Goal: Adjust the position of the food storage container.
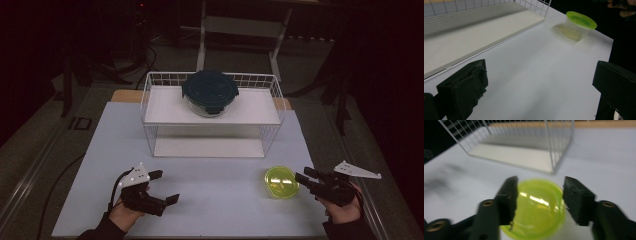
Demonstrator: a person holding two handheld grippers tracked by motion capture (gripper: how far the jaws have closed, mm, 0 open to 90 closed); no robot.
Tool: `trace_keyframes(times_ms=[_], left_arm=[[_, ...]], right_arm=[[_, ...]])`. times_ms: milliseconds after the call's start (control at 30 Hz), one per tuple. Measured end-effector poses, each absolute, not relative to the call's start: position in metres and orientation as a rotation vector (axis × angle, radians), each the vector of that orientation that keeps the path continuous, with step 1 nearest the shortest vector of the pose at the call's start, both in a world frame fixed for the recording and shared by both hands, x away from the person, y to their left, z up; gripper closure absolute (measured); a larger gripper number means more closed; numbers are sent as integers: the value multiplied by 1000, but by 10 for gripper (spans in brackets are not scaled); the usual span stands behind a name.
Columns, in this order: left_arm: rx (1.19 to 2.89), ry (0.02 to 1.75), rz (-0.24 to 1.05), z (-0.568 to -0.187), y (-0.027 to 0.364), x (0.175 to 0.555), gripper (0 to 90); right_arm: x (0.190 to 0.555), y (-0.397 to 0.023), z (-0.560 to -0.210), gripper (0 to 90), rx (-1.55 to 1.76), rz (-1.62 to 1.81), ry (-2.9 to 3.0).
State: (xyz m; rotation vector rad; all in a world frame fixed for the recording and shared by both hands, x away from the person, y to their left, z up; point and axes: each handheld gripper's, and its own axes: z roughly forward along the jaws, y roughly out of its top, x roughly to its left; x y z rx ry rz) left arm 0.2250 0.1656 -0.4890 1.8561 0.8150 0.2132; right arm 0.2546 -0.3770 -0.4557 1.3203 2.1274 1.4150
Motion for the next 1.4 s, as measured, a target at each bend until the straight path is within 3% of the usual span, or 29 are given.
trace_keyframes(times_ms=[333, 500, 767, 1400], left_arm=[[1866, 810, 212, -490, 164, 225, 0], [1868, 806, 213, -489, 163, 225, 0], [1875, 806, 211, -491, 162, 225, 0], [1867, 803, 208, -491, 163, 225, 0]], right_arm=[[252, -391, -482, 798, 1406, 1255, 2149], [252, -394, -494, 894, 1446, 1199, 2152], [256, -390, -514, 900, 1490, 1181, 2235], [266, -363, -521, 900, 1445, 1208, 2358]])
